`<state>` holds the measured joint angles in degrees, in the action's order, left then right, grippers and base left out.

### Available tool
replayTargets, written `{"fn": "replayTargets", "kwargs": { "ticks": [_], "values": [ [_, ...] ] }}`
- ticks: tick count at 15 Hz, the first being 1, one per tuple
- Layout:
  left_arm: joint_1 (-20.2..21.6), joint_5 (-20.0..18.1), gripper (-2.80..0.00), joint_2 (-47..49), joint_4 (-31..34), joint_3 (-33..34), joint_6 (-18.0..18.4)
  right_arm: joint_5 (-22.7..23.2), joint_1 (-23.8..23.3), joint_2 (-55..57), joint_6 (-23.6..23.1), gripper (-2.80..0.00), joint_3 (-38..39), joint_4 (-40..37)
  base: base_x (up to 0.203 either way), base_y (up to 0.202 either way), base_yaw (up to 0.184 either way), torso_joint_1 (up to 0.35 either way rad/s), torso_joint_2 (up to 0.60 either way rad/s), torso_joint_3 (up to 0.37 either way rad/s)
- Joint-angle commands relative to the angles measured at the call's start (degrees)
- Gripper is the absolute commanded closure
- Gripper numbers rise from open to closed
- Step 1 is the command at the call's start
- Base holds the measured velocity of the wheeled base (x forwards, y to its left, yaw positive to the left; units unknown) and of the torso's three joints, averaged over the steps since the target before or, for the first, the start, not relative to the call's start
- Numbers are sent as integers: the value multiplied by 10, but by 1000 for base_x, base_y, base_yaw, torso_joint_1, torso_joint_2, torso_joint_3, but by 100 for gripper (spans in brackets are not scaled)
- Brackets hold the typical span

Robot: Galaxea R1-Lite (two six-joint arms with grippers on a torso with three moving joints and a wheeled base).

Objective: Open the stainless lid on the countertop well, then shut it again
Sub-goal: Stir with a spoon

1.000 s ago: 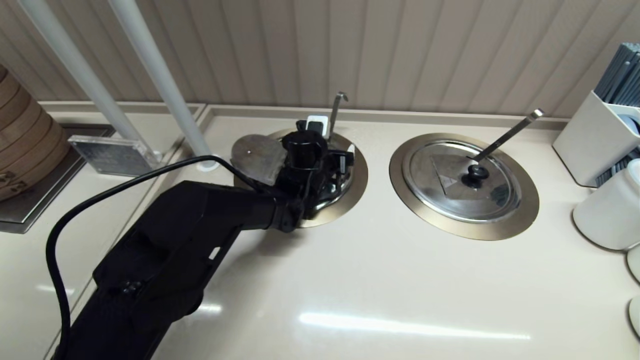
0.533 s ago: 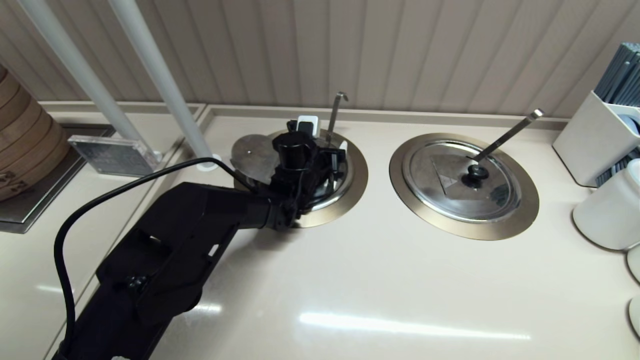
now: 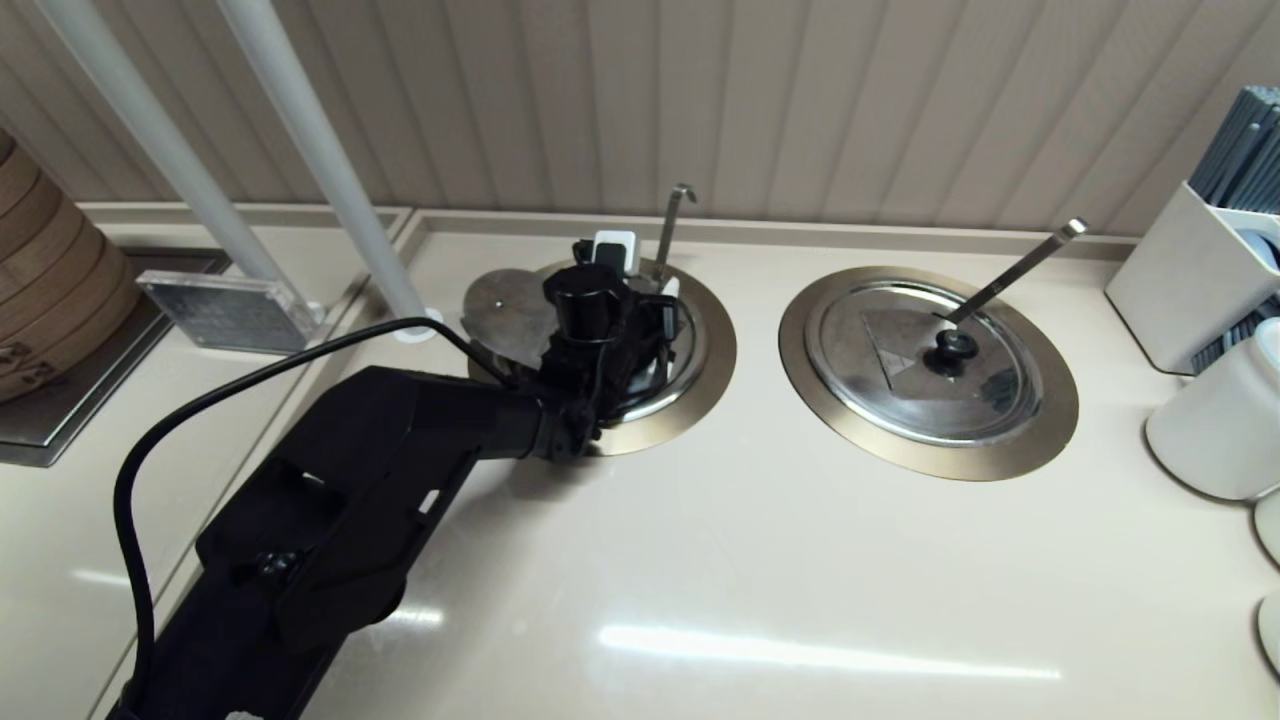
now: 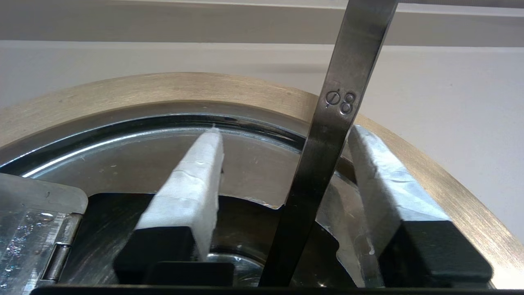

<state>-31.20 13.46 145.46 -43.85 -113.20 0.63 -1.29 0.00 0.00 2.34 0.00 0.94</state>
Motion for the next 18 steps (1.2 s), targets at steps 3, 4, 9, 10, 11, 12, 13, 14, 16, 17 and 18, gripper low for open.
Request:
{"fn": "replayTargets", "kwargs": {
  "ticks": [3,4,9,10,11,12,13,14,16,17,18],
  "values": [
    [0,-7,0,1,-4,0,-1,0,0,0,0,0,3,0,0,0,0,0,0,0],
    [0,-7,0,1,-4,0,-1,0,0,0,0,0,3,0,0,0,0,0,0,0],
    [0,-6,0,-3,-12,1,-3,0,0,0,0,0,3,0,0,0,0,0,0,0],
    [-1,-6,0,-4,-15,2,-3,0,0,0,0,0,3,0,0,0,0,0,0,0],
    [-1,-6,0,-8,-20,2,-3,0,0,0,0,0,3,0,0,0,0,0,0,0],
    [-1,-4,0,-12,-24,3,-4,0,0,0,0,0,3,0,0,0,0,0,0,0],
    [-2,-3,0,-16,-28,3,-6,0,0,0,0,0,3,0,0,0,0,0,0,0],
    [-3,0,0,-22,-28,3,-8,0,0,0,0,0,3,0,0,0,0,0,0,0],
    [-4,11,0,-29,-28,7,-9,0,0,0,0,0,3,0,0,0,0,0,0,0],
    [-4,16,0,-40,-28,17,-11,0,0,0,0,0,3,0,0,0,0,0,0,0],
    [-4,20,0,-55,-26,36,-14,0,0,0,0,0,3,0,0,0,0,0,0,0]
  ]
}}
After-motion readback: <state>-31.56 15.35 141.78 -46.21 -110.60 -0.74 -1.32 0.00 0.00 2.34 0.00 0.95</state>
